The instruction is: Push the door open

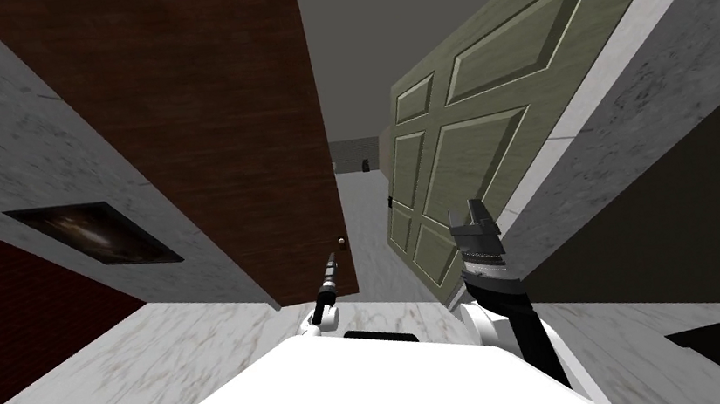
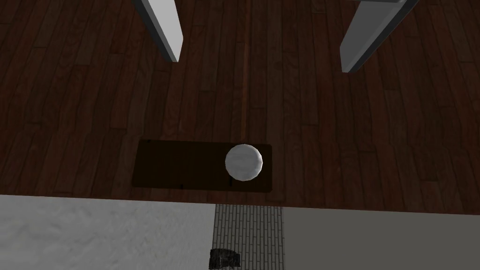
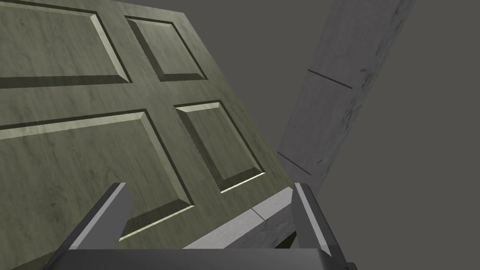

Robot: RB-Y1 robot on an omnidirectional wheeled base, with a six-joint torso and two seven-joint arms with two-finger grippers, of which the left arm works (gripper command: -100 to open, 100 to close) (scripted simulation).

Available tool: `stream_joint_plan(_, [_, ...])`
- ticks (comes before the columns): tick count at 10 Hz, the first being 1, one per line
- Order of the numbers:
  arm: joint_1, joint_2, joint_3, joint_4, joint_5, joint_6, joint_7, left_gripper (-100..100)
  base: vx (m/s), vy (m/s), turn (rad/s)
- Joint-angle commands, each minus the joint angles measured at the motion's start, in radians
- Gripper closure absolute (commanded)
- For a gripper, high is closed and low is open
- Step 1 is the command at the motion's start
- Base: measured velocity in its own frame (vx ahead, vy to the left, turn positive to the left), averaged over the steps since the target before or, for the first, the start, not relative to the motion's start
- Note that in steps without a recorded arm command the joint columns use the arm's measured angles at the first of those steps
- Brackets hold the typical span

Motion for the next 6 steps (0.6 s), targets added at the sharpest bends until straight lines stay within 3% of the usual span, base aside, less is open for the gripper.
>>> stream_joint_plan(1, [0.002, -0.013, -0.002, -0.006, 0.001, 0.004, 0.002, -100, -0.198, -0.062, 0.024])
stream_joint_plan(2, [0.001, -0.026, -0.003, -0.008, 0.001, 0.005, 0.003, -100, -0.174, -0.069, 0.024])
stream_joint_plan(3, [-0.006, -0.017, -0.001, 0.006, 0.002, 0.000, 0.002, -100, -0.074, -0.033, 0.005])
stream_joint_plan(4, [-0.006, -0.004, 0.001, 0.011, 0.004, -0.007, 0.002, -100, 0.088, 0.000, -0.032])
stream_joint_plan(6, [-0.006, 0.003, 0.003, 0.012, 0.005, -0.010, 0.002, -100, 0.175, 0.008, -0.020])
